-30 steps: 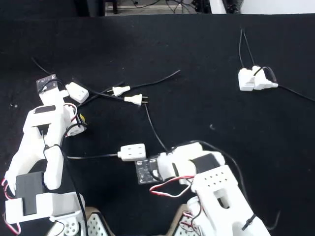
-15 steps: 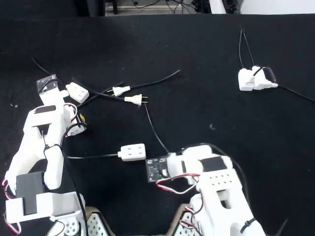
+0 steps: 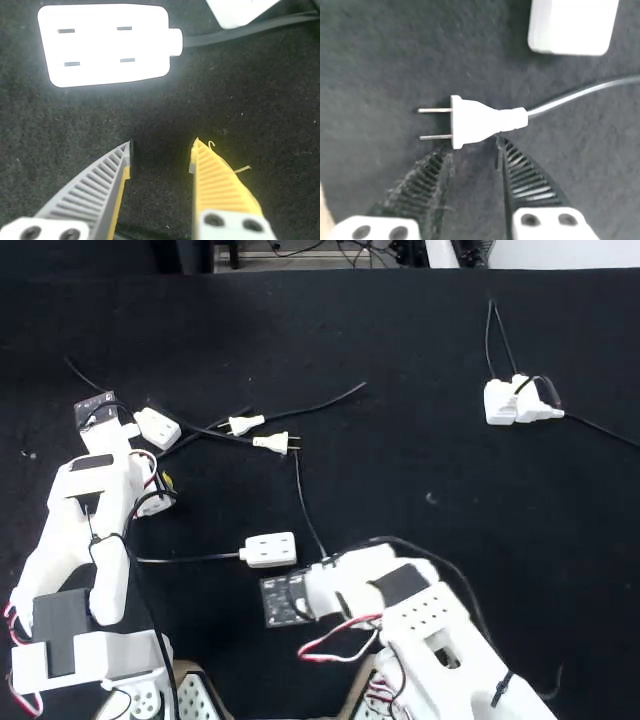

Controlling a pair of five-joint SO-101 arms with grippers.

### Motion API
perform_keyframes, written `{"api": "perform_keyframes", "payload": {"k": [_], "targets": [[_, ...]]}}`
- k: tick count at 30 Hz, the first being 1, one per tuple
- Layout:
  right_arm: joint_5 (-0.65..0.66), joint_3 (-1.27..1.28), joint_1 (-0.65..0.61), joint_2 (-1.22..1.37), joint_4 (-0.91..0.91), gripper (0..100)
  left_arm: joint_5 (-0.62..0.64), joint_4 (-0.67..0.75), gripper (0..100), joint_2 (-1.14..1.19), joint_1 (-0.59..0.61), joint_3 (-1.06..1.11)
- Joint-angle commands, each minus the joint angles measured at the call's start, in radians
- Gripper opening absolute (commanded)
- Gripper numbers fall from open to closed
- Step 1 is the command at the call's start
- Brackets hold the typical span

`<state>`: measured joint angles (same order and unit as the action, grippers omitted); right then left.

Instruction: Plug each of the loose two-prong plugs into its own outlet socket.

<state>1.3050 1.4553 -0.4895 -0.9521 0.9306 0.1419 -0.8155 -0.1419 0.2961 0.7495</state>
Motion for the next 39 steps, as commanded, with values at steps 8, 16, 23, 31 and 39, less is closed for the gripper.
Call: {"api": "perform_keyframes", "payload": {"k": [8, 16, 23, 31, 39], "targets": [[-0.103, -0.002, -0.037, -0.022, -0.18, 13.0, -0.002, 0.011, 20, -0.041, 0.007, -0.001], [-0.005, 0.004, -0.086, -0.022, -0.198, 13.0, -0.002, 0.011, 20, -0.041, 0.007, -0.001], [0.224, 0.004, -0.114, -0.021, -0.192, 13.0, -0.002, 0.011, 20, -0.041, 0.007, -0.004], [0.262, -0.001, -0.115, -0.021, -0.133, 13.1, -0.002, 0.012, 20, -0.041, 0.007, -0.01], [0.258, 0.047, -0.204, -0.018, -0.117, 24.5, -0.002, 0.012, 20, -0.046, 0.019, -0.012]]}}
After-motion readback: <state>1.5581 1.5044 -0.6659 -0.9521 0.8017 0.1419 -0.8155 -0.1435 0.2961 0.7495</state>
